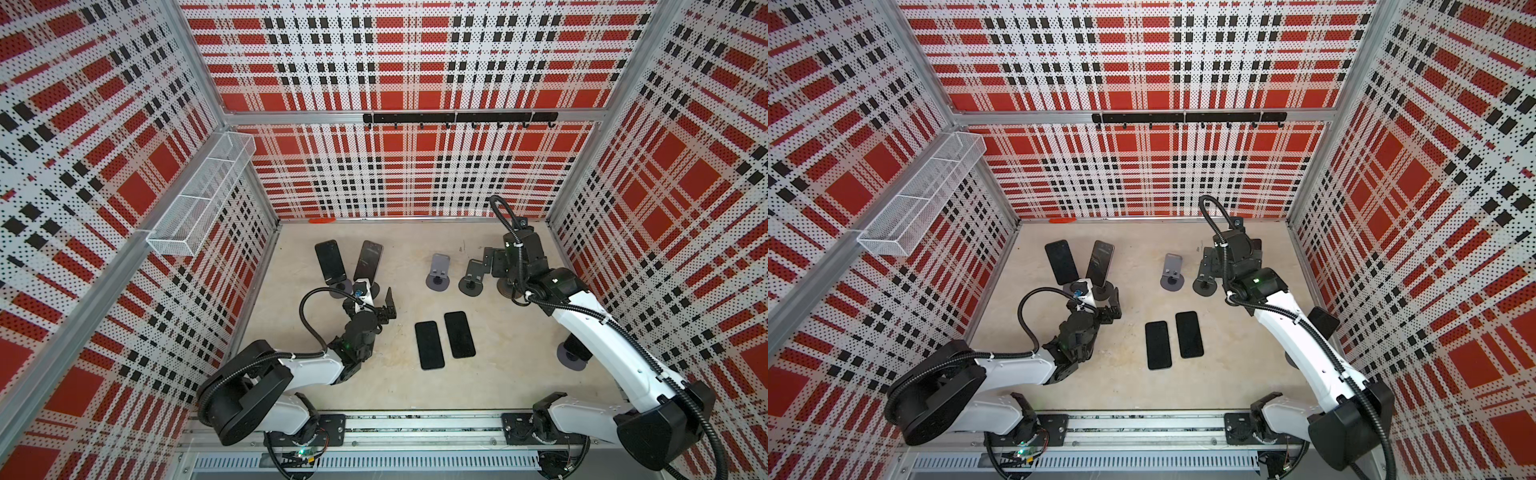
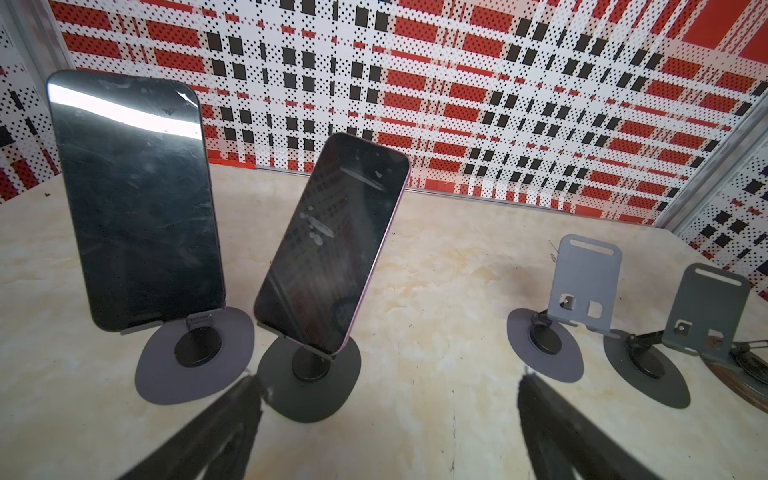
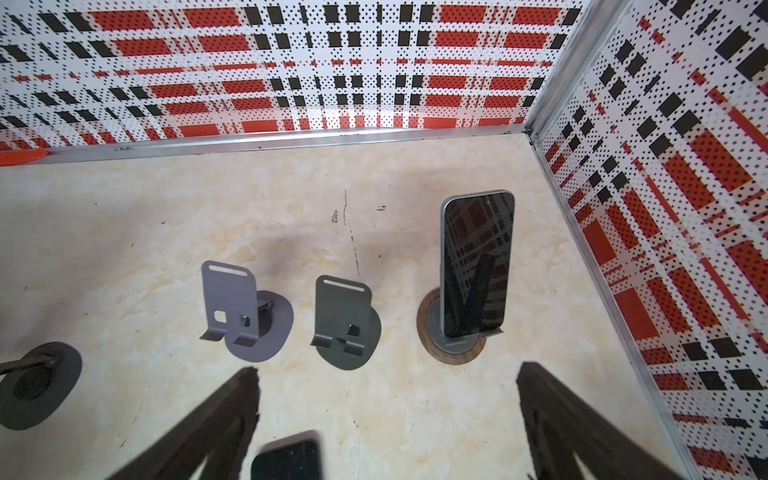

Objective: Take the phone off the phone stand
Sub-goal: 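Move the right gripper over the black phone on the wood-based stand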

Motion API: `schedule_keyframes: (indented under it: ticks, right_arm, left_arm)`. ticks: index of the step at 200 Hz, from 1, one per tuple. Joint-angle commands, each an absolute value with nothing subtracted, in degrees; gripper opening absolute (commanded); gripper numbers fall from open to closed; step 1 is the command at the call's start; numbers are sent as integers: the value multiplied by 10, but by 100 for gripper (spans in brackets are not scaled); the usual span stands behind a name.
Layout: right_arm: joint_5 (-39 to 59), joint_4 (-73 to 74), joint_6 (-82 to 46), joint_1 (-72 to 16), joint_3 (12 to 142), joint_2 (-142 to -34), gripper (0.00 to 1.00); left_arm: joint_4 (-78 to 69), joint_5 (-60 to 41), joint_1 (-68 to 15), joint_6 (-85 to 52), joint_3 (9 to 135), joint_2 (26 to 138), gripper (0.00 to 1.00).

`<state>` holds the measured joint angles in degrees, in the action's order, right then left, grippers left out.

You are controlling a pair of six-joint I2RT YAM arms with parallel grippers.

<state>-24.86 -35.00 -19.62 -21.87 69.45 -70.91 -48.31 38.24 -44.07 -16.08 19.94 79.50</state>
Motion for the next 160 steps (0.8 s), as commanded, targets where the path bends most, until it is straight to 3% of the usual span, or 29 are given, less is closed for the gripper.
schedule_keyframes:
  ticks: [1,57,160]
  right_arm:
    - [-184,-324,-148,-167,693,-712,100]
    - [2,-291,-81,-27,703,-782,100]
    - [-17,-477,2,29,949,-1015,100]
  left_arm:
    - [-489,399,-444,-147,199,790,98]
    - [-489,395,-448,-146,200,789,98]
    - [-489,377,-456,-157,214,815,98]
